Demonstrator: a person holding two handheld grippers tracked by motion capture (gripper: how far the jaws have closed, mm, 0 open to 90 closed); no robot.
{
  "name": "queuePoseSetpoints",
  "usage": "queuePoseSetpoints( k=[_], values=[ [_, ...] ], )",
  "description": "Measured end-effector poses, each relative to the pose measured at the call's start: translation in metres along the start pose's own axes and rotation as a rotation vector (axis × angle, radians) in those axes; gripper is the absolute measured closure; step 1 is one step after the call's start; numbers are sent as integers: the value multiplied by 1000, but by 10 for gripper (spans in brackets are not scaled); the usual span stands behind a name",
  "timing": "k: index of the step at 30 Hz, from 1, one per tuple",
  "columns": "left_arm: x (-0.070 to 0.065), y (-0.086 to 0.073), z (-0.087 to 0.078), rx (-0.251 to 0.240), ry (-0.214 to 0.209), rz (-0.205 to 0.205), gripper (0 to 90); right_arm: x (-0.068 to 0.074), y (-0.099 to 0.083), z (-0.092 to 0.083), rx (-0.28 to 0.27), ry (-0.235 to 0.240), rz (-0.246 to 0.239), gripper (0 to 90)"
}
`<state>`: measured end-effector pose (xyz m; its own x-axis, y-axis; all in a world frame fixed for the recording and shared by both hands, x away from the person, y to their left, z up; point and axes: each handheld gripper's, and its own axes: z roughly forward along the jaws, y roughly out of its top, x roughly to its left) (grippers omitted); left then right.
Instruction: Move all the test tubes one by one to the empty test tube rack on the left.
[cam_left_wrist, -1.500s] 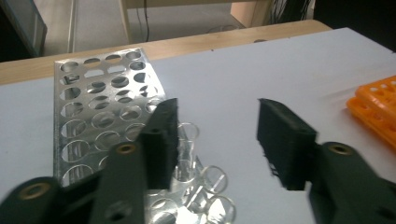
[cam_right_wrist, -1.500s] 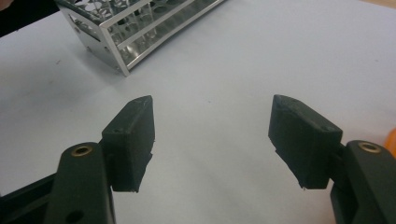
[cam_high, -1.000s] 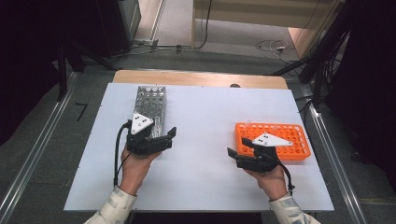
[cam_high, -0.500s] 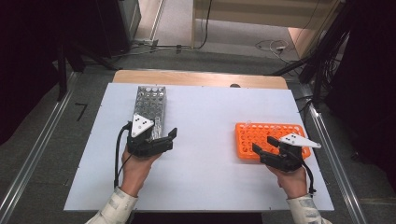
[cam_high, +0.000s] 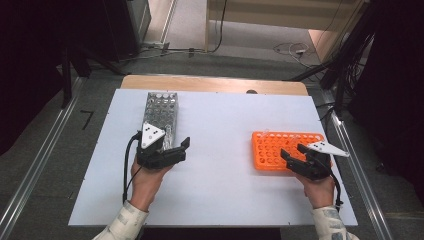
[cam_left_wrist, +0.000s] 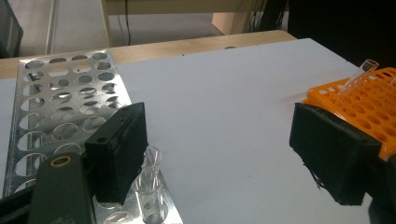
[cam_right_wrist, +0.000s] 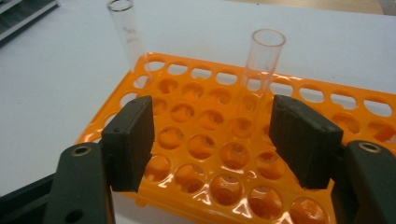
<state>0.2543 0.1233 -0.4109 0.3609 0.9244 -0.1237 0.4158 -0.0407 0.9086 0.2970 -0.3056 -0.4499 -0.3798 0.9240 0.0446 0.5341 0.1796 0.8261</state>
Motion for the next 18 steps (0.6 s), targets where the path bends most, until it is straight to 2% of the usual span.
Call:
queuePoseSetpoints(
  k=[4, 10, 18],
  values=[
    [-1, -1, 1, 2, -1, 1, 188, -5, 1, 9, 7, -18, 10, 326],
    [-1, -2, 2, 9, 1, 1, 188, -12, 2, 23, 4, -43, 26, 463],
    [-2, -3, 4, 20, 0, 6, 188, -12, 1, 31, -2, -66, 13, 641]
  ],
)
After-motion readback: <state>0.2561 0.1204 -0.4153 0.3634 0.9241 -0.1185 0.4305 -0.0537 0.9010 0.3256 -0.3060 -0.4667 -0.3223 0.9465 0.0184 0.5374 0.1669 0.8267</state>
